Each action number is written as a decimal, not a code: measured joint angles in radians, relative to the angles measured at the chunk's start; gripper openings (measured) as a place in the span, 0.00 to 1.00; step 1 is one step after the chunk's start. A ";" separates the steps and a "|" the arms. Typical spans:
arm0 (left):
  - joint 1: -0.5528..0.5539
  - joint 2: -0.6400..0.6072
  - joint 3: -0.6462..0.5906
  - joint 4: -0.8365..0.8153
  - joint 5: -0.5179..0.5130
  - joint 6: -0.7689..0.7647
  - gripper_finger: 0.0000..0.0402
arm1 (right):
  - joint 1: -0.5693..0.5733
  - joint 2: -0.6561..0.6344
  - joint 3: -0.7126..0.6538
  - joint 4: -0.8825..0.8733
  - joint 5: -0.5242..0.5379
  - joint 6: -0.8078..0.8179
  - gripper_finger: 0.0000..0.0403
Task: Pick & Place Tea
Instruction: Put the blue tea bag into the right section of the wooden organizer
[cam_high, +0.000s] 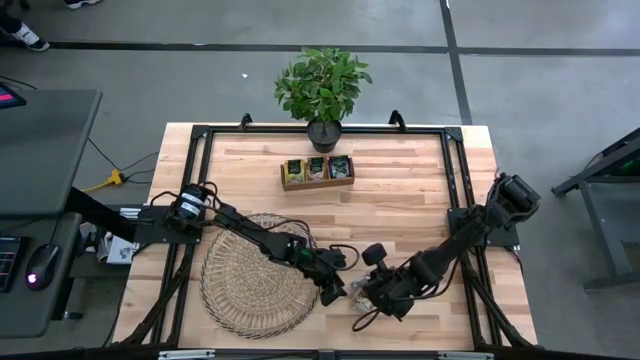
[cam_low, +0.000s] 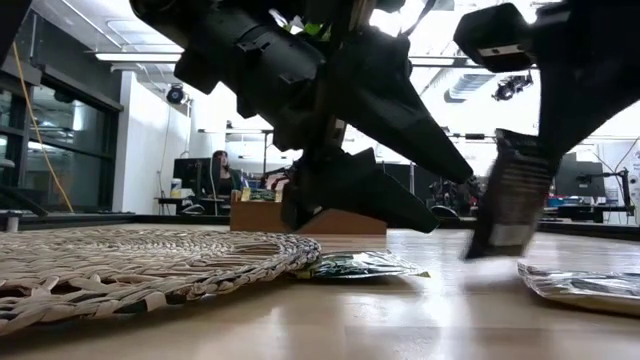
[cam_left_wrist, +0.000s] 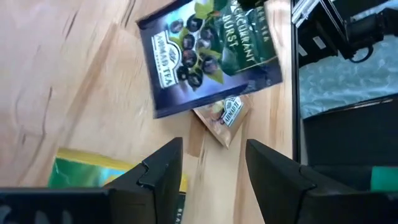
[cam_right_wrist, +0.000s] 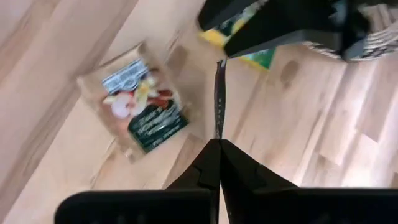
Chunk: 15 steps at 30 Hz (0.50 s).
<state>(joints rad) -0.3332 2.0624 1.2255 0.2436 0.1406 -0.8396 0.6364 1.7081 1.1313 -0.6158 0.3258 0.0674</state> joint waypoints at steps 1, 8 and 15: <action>0.001 0.000 0.000 0.000 0.000 0.022 0.43 | 0.003 0.000 0.000 -0.005 -0.008 -0.009 0.00; 0.049 0.000 0.000 0.000 0.147 0.096 0.43 | 0.038 0.000 0.000 -0.020 -0.035 -0.153 0.00; 0.135 0.000 0.000 0.007 0.275 0.191 0.43 | 0.080 0.000 0.000 -0.015 -0.042 -0.456 0.00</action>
<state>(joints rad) -0.1984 2.0624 1.2255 0.2502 0.4157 -0.6483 0.7160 1.7081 1.1313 -0.6310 0.2841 -0.3890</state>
